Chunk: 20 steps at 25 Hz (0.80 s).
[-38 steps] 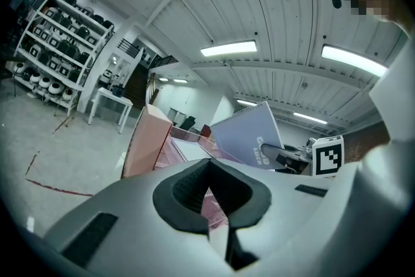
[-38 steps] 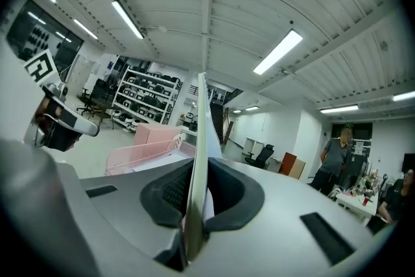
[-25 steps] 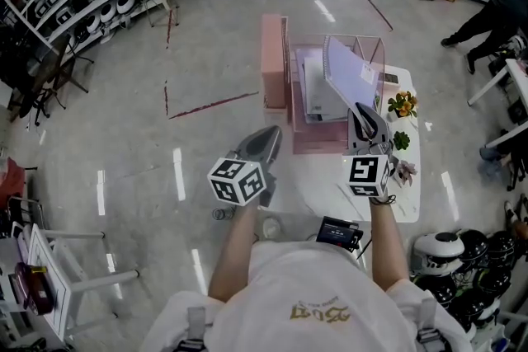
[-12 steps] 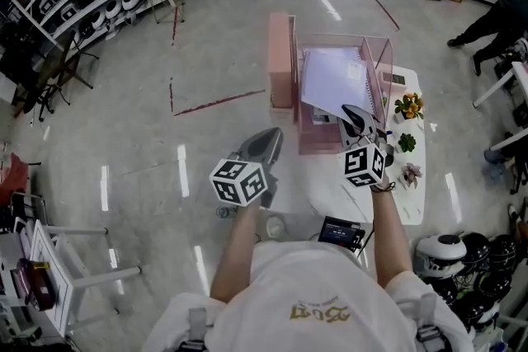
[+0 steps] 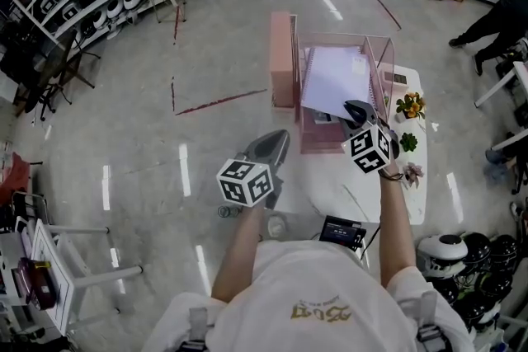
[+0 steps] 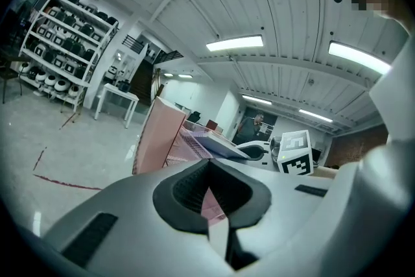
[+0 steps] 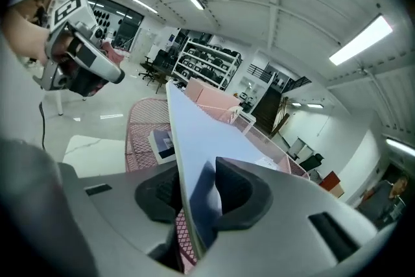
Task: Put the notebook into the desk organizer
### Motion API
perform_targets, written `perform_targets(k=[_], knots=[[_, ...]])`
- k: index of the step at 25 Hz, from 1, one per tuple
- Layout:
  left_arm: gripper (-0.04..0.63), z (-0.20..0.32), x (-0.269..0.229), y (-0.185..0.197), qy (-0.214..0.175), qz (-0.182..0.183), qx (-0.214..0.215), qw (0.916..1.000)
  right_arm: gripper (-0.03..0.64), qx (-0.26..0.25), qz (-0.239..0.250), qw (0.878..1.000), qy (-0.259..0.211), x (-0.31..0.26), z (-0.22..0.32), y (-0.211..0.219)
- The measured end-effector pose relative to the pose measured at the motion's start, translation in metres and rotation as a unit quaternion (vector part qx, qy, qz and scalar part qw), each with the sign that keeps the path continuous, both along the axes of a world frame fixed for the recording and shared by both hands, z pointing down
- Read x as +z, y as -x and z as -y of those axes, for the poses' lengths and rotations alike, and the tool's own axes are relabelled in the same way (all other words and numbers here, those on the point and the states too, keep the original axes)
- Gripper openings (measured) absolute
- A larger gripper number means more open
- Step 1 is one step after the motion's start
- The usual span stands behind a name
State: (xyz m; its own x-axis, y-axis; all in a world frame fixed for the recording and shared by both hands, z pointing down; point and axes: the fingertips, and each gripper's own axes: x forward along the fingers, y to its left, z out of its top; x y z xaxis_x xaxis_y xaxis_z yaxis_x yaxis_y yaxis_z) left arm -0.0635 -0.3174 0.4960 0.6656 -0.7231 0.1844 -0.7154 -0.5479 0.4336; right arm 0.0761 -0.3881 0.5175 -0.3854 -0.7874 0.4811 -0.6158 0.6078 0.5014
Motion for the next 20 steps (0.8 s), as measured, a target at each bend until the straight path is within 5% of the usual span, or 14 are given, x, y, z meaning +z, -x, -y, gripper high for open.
perform_targets(k=[5, 12, 20], knots=[[0.015, -0.001, -0.004, 0.002, -0.002, -0.003, -0.002, 1.0, 0.152, 0.013, 0.015, 0.999, 0.031, -0.002, 0.0, -0.001], [0.015, -0.005, -0.004, 0.004, -0.001, -0.004, -0.003, 1.0, 0.259, 0.165, 0.024, 0.985, 0.051, -0.006, -0.008, -0.035], [0.015, -0.006, 0.0, -0.012, 0.008, -0.009, 0.02, 0.9997, 0.269, 0.169, 0.018, 0.981, 0.098, 0.005, -0.027, -0.039]])
